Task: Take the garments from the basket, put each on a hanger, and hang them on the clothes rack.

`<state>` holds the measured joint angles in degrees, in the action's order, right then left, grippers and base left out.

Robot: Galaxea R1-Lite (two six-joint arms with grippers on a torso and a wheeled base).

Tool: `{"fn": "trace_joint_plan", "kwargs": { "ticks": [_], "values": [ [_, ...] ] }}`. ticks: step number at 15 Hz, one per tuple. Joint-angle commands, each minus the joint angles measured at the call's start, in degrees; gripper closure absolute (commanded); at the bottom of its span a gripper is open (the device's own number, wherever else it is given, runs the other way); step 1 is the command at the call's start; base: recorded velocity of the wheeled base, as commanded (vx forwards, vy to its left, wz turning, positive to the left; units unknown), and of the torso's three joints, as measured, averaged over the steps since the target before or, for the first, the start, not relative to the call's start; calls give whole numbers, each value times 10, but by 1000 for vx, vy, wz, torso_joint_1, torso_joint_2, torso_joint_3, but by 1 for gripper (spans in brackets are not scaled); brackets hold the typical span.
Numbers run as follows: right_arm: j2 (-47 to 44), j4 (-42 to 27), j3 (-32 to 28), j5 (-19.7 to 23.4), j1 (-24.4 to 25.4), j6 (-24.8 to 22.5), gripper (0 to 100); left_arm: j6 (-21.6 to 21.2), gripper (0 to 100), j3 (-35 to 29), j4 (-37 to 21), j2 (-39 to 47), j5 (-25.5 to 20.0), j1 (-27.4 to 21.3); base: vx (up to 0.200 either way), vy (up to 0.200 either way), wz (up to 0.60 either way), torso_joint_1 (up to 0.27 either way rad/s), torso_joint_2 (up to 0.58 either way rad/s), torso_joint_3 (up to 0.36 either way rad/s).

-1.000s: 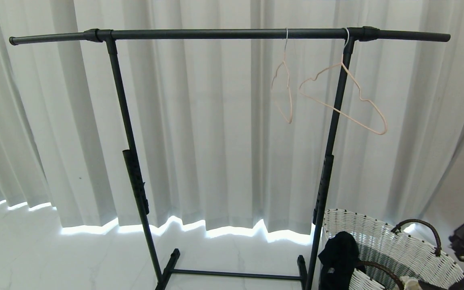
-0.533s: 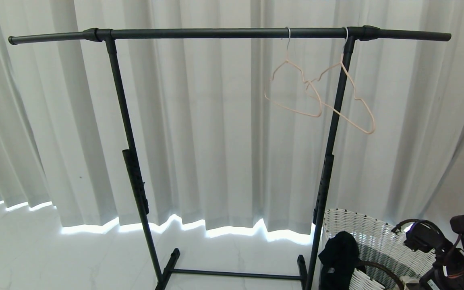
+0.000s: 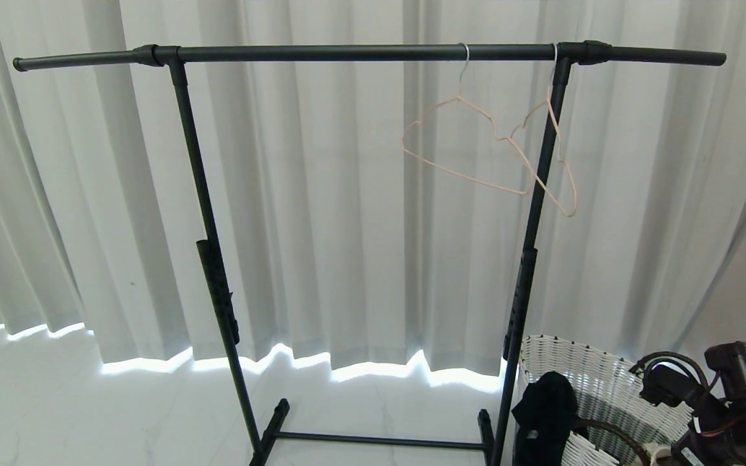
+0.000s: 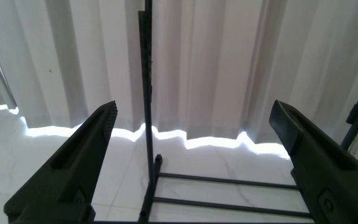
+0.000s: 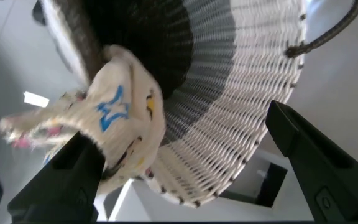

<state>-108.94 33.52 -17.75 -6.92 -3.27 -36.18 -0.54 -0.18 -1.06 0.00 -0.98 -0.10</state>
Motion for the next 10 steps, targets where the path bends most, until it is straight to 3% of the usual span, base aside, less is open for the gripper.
{"fn": "trace_joint_plan", "kwargs": {
  "ticks": [1,2,3,7,10],
  "values": [
    [-22,15,1,0,0,0,0,0,0,0,0,0,0,0,0,0,0,0,0,0],
    [-26,26,4,0,0,0,0,0,0,0,0,0,0,0,0,0,0,0,0,0],
    [-26,31,10,0,0,0,100,0,0,0,0,0,0,0,0,0,0,0,0,0],
    [28,40,42,6,2,4,100,2,0,0,0,0,0,0,0,0,0,0,0,0],
    [141,12,39,19,2,8,100,3,0,0,0,0,0,0,0,0,0,0,0,0]
  ]
}}
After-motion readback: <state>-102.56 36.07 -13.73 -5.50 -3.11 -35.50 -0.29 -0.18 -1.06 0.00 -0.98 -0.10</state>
